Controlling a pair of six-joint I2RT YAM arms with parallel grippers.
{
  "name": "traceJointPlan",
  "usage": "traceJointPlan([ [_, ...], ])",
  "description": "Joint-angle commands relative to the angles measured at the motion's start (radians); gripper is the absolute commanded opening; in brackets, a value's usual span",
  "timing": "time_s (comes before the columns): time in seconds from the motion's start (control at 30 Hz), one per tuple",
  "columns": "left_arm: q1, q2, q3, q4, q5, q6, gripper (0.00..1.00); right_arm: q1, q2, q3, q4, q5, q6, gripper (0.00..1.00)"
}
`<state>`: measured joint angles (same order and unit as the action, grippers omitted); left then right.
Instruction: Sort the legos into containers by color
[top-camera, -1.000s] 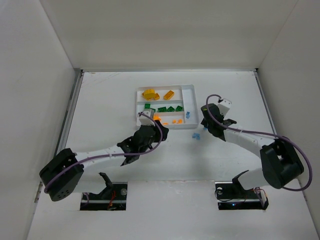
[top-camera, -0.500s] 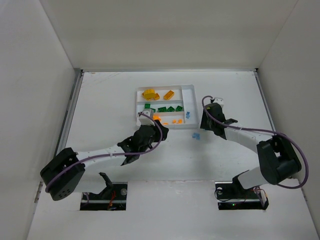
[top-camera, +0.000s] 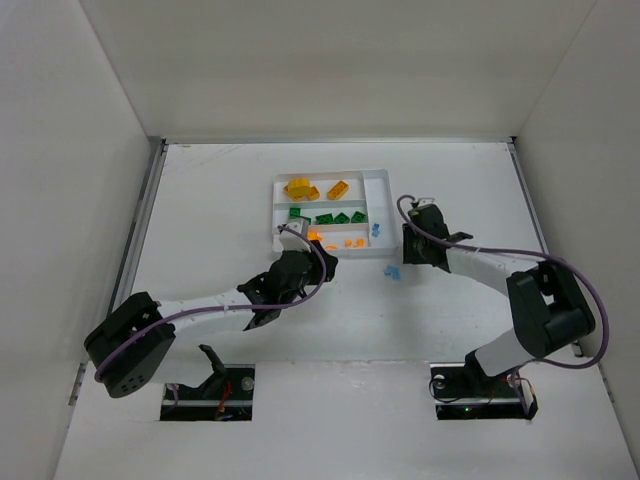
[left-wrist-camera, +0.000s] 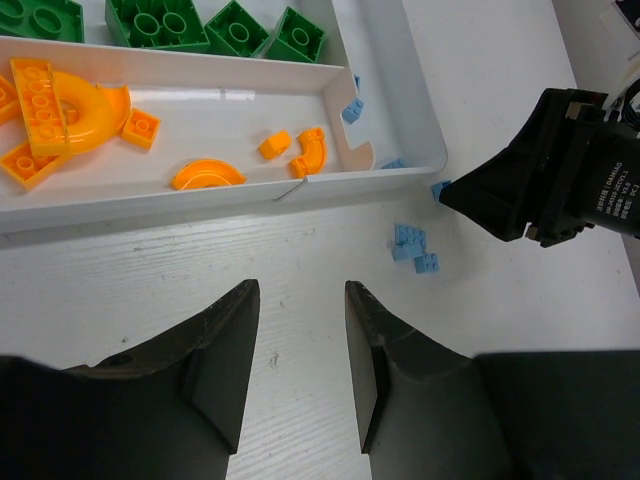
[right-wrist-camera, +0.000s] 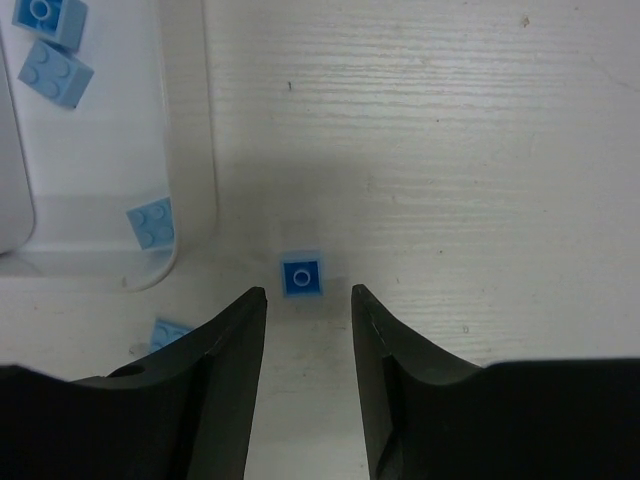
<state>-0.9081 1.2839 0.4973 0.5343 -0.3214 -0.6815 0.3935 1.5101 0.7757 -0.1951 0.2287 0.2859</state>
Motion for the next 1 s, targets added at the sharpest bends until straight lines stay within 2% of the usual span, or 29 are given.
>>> traceJointPlan([
  [0.0,0.002,-0.006,-0.006,0.043,0.001,-0.007,0.37,-0.002,0.012,0.060,-0.027,-0.023,-0.031,0.43],
  [0.17,0.004,-0.011,-0.008,0.043,0.007,-0.010,0.37,-0.011,0.050,0.111,-0.079,-0.043,-0.040,0.38],
  [0.43,0.019,-0.038,-0.020,0.043,0.007,-0.010,0.37,-0.022,0.116,0.204,-0.191,-0.052,-0.044,0.37],
  [0.97,0.050,-0.080,-0.040,0.043,0.012,-0.010,0.37,-0.025,0.154,0.257,-0.259,-0.028,-0.050,0.35],
])
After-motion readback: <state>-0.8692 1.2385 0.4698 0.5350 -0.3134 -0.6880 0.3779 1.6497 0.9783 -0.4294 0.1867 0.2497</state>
